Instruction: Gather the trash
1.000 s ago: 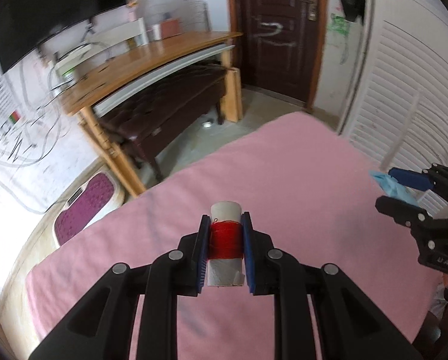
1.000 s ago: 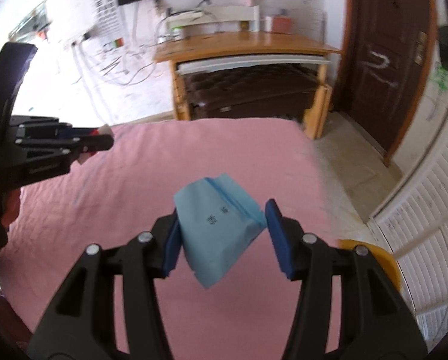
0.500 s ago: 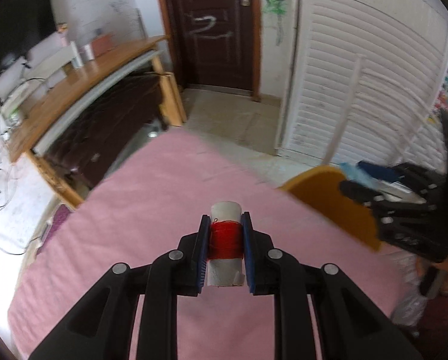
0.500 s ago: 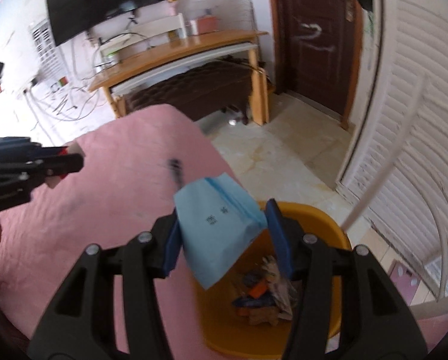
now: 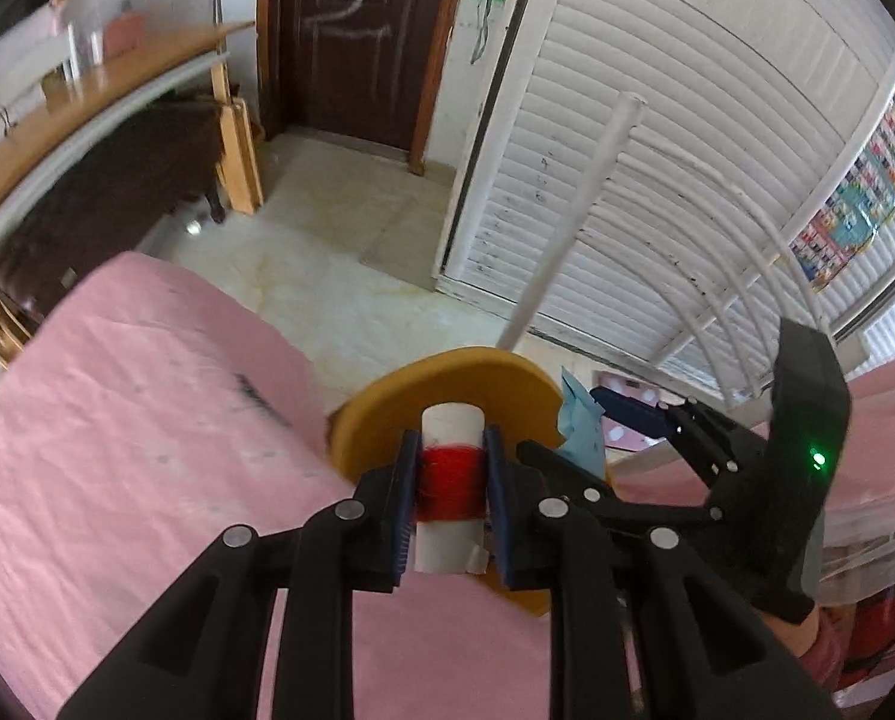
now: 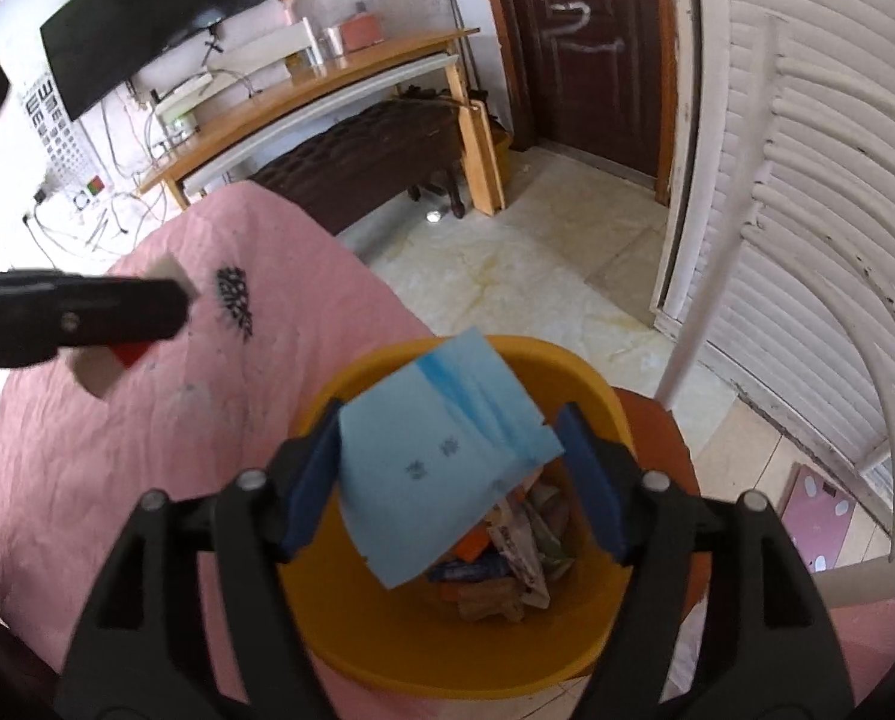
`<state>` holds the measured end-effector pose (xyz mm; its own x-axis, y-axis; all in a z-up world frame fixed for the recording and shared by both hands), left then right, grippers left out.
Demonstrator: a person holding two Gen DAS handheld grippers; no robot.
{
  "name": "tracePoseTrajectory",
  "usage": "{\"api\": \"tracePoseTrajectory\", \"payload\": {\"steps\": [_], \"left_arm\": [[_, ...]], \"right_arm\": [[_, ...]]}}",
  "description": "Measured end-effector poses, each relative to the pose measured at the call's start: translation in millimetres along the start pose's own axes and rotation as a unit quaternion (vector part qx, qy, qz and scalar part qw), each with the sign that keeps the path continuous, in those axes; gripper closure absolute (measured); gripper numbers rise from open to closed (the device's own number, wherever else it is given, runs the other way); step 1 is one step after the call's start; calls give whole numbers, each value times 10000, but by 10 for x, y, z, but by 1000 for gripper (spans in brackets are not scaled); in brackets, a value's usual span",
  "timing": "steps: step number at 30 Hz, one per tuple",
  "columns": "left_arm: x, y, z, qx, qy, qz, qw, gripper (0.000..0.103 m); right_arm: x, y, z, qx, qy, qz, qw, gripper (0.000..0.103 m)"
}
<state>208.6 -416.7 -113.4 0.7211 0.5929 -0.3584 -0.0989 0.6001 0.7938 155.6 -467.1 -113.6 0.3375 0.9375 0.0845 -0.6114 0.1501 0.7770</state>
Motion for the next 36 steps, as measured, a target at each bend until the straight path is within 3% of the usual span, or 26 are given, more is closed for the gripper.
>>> {"api": "tracePoseTrajectory", "payload": {"steps": [2, 4, 10, 14, 17, 22, 24, 29, 36], "left_arm": [[-18, -48, -7, 17, 75, -22, 10000, 49], [-16, -55, 11, -43, 140, -15, 9999, 34], [51, 63, -52, -275, 336, 147, 9989, 33], [154, 420, -199, -760, 309, 481, 9955, 31], [256, 710, -351, -1108, 295, 780, 9903, 26], [471, 1241, -699, -1635, 462, 1188, 9783, 19], [566, 1469, -844, -1855, 506, 1457, 9705, 14], [770, 1942, -1202, -2285, 734, 1809, 9538, 7], [995, 2606, -1739, -2873, 1117, 2240, 9246, 7]], "right_arm": [[-110, 50, -12, -53, -109, 26, 9999, 34], [-177, 92, -8, -87, -196, 67, 9997, 32], [-96, 106, -25, -84, -180, 351, 9992, 23], [128, -29, -93, 105, 48, 557, 9984, 18], [264, -109, -135, 169, 243, 477, 9984, 18], [568, 20, -113, -100, 497, 320, 9982, 13], [632, 125, -53, -351, 581, -5, 9977, 10], [946, 514, 116, -989, 542, -57, 9936, 6], [1502, 1019, 136, -1651, 423, 345, 9848, 6]]}}
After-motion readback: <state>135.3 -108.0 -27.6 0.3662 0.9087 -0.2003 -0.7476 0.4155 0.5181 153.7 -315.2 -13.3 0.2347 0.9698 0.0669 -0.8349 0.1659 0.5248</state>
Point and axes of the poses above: each gripper's, at about its wrist camera, not at the fingertips, and y roughly against the way its jaws point, x to its left, z to its top, the point moved 10 cm from there along -y, roughly the way its jaws point, and after that the axes turned 10 degrees about -z, right-handed, at the moved point
